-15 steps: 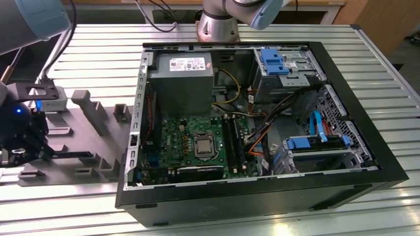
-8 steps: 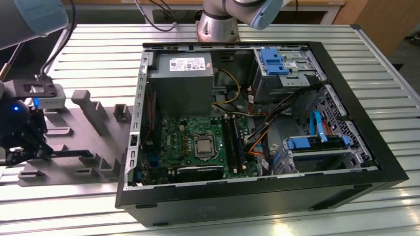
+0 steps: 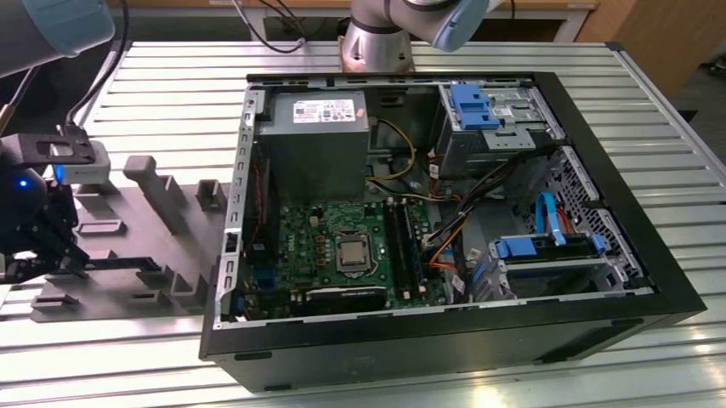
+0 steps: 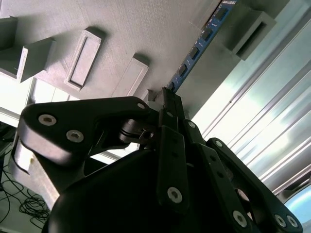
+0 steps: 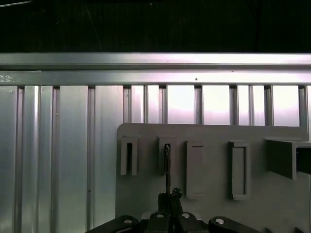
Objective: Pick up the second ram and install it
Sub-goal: 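Pick up the second ram and move it above second insertion slot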
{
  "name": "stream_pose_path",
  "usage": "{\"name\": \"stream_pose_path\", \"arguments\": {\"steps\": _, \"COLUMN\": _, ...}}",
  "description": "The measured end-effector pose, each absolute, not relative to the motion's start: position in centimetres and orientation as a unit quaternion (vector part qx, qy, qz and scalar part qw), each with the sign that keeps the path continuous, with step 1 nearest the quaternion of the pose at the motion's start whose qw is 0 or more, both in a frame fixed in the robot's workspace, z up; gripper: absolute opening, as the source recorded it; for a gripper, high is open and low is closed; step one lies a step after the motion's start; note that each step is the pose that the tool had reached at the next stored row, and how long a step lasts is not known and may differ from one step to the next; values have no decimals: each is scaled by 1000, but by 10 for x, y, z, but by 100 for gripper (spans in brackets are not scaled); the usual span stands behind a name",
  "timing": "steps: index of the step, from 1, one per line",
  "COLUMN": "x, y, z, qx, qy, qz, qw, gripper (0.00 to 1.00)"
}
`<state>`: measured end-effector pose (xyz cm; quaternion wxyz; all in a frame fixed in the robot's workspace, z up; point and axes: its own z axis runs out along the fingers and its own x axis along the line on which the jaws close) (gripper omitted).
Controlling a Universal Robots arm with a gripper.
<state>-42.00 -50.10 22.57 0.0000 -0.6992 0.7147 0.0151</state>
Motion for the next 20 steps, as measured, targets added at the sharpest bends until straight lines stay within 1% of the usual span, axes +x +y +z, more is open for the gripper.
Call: {"name": "stream_pose_path", "arguments": {"steps": 20, "x": -420, "y": -501, "z": 234, "qx": -699, "qy": 715, "qz": 15, "qw": 0, "gripper": 11}}
